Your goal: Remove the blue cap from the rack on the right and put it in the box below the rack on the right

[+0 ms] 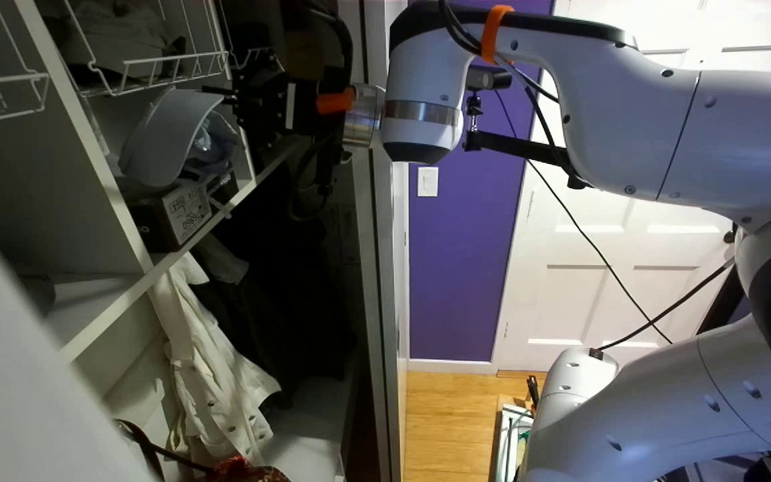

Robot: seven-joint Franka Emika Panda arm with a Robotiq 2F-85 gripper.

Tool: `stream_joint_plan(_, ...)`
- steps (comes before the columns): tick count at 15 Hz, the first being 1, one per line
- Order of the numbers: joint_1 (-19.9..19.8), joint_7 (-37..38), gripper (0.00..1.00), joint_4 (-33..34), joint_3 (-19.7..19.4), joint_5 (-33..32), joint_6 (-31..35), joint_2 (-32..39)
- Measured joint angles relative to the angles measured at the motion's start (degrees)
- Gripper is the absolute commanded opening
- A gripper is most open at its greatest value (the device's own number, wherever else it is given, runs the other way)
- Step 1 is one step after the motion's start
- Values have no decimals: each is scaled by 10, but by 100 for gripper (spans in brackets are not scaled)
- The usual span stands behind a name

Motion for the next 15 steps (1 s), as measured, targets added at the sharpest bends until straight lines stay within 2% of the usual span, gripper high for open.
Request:
stream_joint_plan(6, 2, -41, 2, 0, 10, 55, 0, 16)
stream_joint_plan(7, 2, -44, 31, 0, 11, 59, 0, 17)
stream_joint_plan(8, 2, -47, 32, 0, 13, 62, 0, 19)
stream_joint_plan(15, 0, -58, 80, 3, 21, 59, 21, 16)
